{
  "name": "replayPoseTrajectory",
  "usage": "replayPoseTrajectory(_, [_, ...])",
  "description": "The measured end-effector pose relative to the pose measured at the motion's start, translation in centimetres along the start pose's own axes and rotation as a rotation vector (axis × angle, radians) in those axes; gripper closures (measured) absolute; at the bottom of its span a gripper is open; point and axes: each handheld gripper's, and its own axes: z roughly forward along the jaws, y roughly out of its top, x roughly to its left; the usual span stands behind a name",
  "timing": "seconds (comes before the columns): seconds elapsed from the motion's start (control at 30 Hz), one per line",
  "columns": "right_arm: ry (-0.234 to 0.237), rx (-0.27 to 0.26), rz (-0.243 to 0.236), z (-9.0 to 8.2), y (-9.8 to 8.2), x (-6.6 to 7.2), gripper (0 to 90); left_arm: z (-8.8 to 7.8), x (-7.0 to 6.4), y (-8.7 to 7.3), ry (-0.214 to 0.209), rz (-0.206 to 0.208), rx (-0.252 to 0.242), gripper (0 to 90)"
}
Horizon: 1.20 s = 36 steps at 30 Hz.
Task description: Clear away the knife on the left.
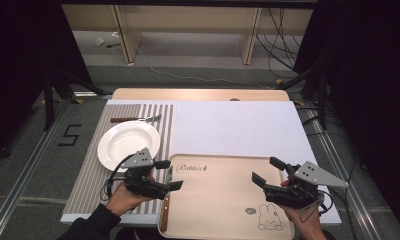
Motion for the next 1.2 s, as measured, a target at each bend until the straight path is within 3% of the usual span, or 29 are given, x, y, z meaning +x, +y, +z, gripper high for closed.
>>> replayPoseTrajectory(0.13, [0.003, -0.004, 0.004, 0.0, 0.0, 0.0, 22.0, -0.5, 0.0, 0.0, 0.016, 0.004, -0.035, 17.2])
replayPoseTrajectory(0.33, [0.008, -0.001, 0.006, 0.0, 0.0, 0.1, 22.0, -1.0, 0.2, -0.2, 0.033, 0.000, -0.050, 17.2])
replayPoseTrajectory(0.7, [0.043, 0.012, 0.012, 0.4, -0.1, 0.3, 17.2, -1.9, 0.5, -0.5, 0.049, -0.005, -0.050, 16.7])
replayPoseTrajectory(1.2, [0.050, 0.018, 0.010, 0.5, 0.0, 0.4, 15.9, -2.4, 0.2, -1.5, 0.061, -0.009, -0.050, 16.4])
